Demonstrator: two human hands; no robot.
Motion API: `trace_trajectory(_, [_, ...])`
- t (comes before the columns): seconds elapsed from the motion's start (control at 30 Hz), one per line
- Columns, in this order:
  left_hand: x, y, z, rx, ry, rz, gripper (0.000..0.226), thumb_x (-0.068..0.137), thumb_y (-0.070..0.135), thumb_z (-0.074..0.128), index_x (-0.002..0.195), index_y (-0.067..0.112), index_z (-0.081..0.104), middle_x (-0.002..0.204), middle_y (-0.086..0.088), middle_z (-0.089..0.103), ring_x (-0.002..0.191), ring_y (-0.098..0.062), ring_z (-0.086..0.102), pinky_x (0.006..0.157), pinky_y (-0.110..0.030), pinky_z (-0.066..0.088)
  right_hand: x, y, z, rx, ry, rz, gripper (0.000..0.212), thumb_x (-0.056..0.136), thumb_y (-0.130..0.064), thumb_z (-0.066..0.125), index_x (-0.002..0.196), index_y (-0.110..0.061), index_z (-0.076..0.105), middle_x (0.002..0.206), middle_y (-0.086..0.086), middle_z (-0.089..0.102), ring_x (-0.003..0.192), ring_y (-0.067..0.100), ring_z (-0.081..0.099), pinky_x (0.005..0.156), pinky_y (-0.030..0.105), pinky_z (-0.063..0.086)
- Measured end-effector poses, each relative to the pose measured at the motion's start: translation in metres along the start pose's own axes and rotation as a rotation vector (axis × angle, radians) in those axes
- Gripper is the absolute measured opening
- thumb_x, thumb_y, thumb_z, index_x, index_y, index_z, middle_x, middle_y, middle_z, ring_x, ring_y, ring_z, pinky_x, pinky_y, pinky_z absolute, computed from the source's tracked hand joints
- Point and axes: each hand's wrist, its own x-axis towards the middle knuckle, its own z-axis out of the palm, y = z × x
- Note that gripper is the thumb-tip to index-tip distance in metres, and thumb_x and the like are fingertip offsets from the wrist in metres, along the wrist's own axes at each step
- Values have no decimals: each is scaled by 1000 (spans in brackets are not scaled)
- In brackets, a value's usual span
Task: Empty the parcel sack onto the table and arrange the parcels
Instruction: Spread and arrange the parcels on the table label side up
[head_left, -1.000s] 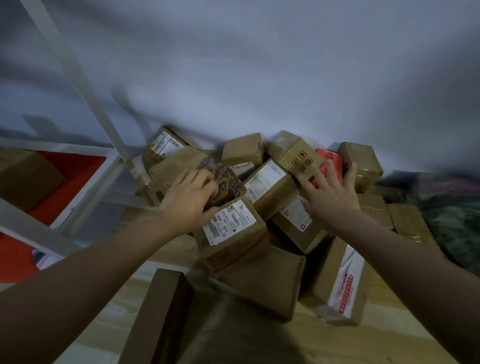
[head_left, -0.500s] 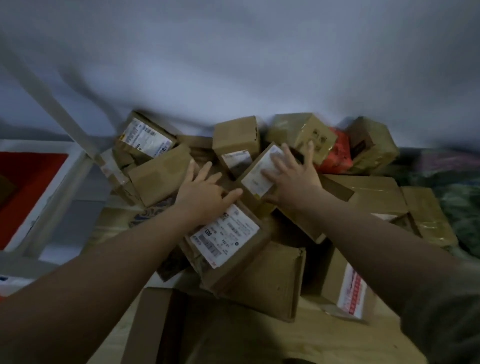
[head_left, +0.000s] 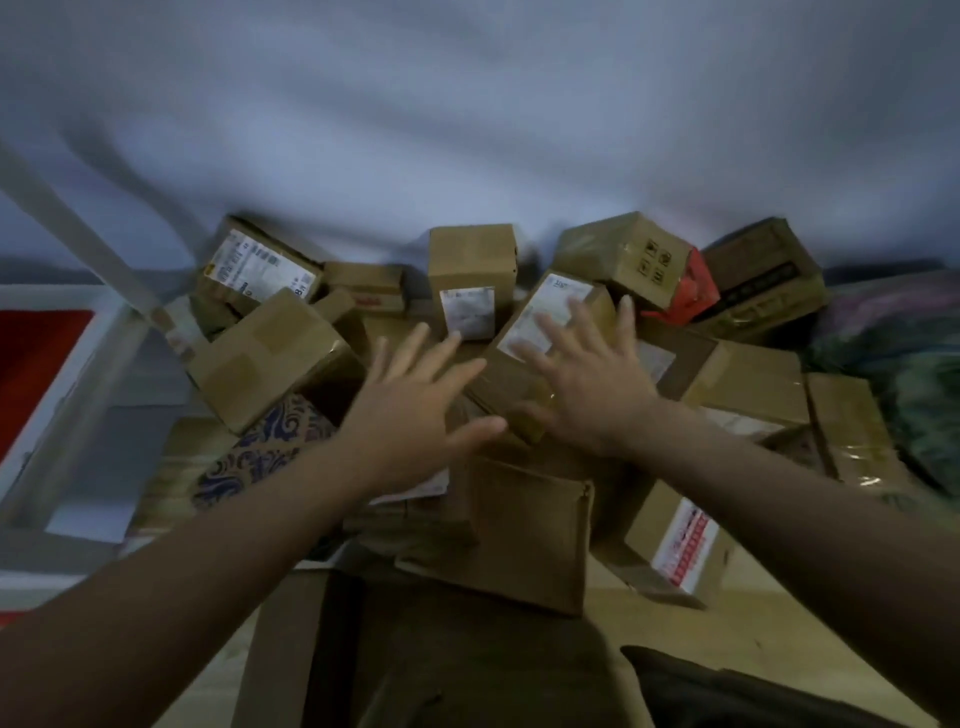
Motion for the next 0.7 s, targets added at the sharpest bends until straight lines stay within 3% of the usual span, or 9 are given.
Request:
trace_trajectory(0.07, [0,24,12,66,-113,111,94,76,87,16,155,36,7,165,4,-6,151,-27,-11,119,-59,-3,-10,-26,12,-52,-52,-150,86,88,-78,29,158,-35,5,167,6,-9,149,40,-19,108,76,-12])
trace_trajectory(0.13, [6,19,23,162,-177,113,95,76,88,16,154,38,2,165,1,-10,151,-31,-11,118,-61,-3,-11,-27,30,-188,-104,-157,88,86,-80,30,157,-36,3,166,8,-11,148,42,-21,105,77,-14])
trace_trajectory(0.23, [15,3,24,248,-117,81,82,84,81,10,154,40,2,165,-2,-5,151,-32,-2,118,-62,0,-13,4,52,-273,-158,12,84,89,-72,39,156,-42,-3,166,8,-13,148,45,-20,103,78,-16])
trace_trajectory(0.33, [28,-10,23,271,-105,-34,75,89,72,13,155,36,9,165,-8,6,150,-35,10,119,-60,3,-27,52,63,-328,-266,231,76,92,-62,46,156,-43,8,166,8,-10,148,46,-18,103,80,-12])
trace_trajectory(0.43, [40,-29,24,168,-178,-145,76,89,65,14,154,26,21,159,-13,27,144,-35,28,120,-54,11,-54,93,68,-324,-341,420,89,89,-55,56,155,-42,-2,166,9,-11,149,45,-14,105,80,-9])
trace_trajectory(0.57, [43,-49,13,172,-45,-245,49,97,32,39,142,14,41,142,-13,50,132,-30,43,118,-43,21,-75,121,63,-284,-323,559,83,95,-43,47,158,-32,-6,167,10,2,151,44,-4,109,77,0])
trace_trajectory(0.63, [44,-45,11,129,6,-294,48,93,23,48,140,12,43,143,-14,49,134,-30,42,119,-44,19,-72,118,57,-306,-275,510,81,95,-46,45,158,-32,-3,167,9,-3,151,43,-7,109,78,-4])
trace_trajectory(0.7, [48,-26,6,-47,165,-314,50,97,26,47,144,12,40,151,-15,40,140,-32,34,121,-48,17,-58,102,46,-301,-159,397,81,93,-56,44,157,-33,0,167,9,-4,151,43,-9,109,77,-5])
